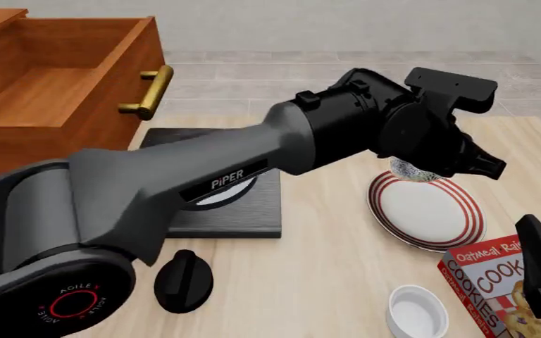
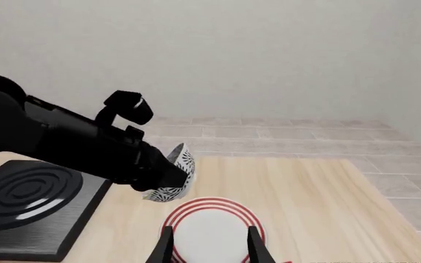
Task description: Pick the akita bowl in the top layer of the wooden cabinet and place it on the plate.
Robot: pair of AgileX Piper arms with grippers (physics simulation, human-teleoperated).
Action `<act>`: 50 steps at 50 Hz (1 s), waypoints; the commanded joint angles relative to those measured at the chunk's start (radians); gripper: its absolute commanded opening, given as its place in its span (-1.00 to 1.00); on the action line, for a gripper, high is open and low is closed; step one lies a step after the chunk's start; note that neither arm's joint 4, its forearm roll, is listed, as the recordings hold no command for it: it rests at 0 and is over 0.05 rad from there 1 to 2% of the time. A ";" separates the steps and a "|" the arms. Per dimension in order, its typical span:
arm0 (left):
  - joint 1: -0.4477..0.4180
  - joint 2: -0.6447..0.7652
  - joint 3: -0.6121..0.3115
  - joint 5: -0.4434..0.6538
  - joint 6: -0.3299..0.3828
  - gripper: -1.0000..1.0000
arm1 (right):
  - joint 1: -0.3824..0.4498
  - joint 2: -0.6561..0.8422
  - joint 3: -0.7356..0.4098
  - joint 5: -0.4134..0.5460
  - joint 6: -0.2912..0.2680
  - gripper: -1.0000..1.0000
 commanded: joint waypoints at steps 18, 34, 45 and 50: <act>0.036 0.150 -0.120 0.013 -0.016 -1.00 | 0.002 0.000 0.005 0.000 0.002 1.00; 0.020 0.201 -0.141 0.010 -0.013 -1.00 | 0.001 0.000 0.007 0.001 0.007 1.00; 0.015 0.279 -0.262 0.092 0.052 -1.00 | 0.002 0.000 0.007 0.001 0.007 1.00; 0.019 0.334 -0.344 0.140 0.080 -1.00 | 0.002 0.000 0.007 0.002 0.009 1.00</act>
